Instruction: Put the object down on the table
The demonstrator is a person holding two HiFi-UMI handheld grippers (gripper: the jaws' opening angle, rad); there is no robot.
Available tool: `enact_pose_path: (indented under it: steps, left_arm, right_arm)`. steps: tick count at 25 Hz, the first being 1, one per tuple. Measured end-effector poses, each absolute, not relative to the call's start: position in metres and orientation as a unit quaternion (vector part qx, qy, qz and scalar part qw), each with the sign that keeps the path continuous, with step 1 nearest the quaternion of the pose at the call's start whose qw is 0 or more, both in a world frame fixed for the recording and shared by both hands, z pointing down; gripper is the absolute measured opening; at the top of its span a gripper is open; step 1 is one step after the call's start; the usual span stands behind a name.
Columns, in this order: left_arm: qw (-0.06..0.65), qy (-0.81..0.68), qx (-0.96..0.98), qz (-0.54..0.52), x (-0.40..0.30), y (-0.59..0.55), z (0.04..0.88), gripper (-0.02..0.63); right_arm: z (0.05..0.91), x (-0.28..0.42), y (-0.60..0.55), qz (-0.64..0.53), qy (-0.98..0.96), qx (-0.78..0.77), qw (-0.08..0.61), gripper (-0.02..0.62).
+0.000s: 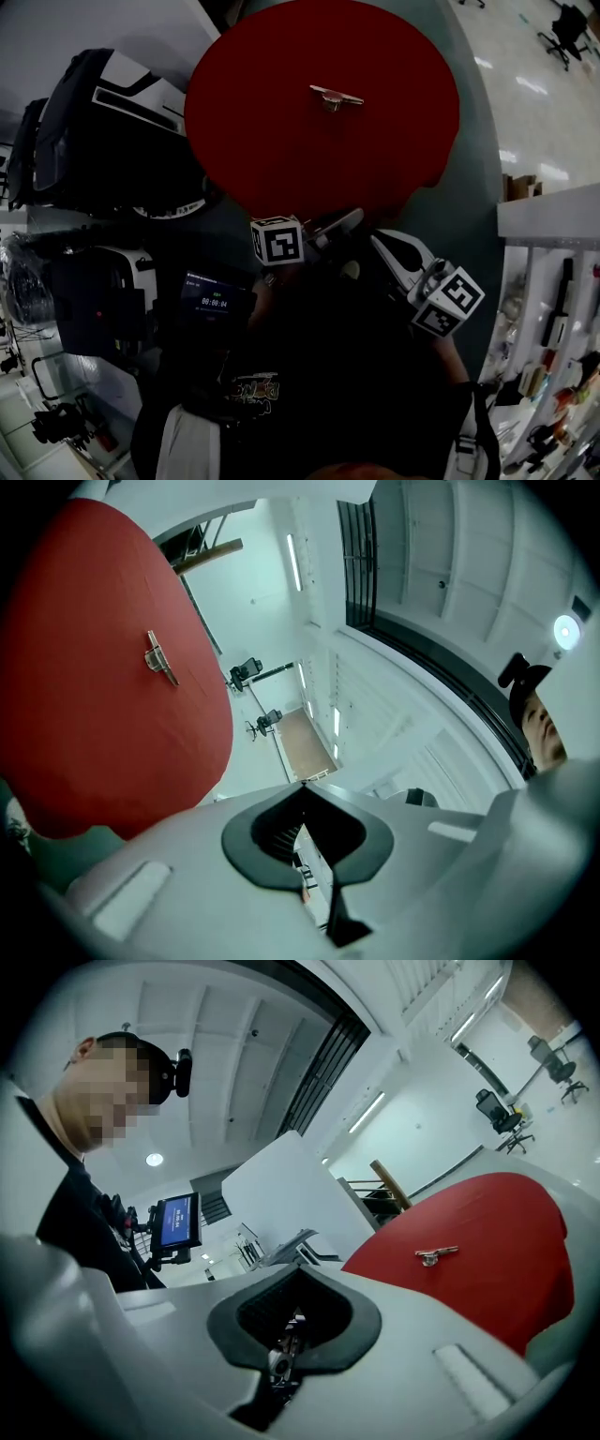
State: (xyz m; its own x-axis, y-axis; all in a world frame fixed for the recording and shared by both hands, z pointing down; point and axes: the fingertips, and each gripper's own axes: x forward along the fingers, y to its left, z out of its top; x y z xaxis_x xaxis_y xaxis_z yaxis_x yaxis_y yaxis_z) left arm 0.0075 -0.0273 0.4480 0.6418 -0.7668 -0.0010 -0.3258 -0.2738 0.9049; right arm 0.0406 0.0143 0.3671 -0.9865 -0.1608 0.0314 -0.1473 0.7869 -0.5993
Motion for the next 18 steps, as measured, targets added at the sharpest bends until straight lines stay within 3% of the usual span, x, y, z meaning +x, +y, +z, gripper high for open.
enact_pose_path:
  steps: [18]
  left_arm:
    - [0.491,-0.366,0.766,-0.193,0.002,-0.022,0.467,0.012]
  right_arm:
    - [0.377,0.039,0.020,-0.326,0.941,-0.094,0.018,0.002]
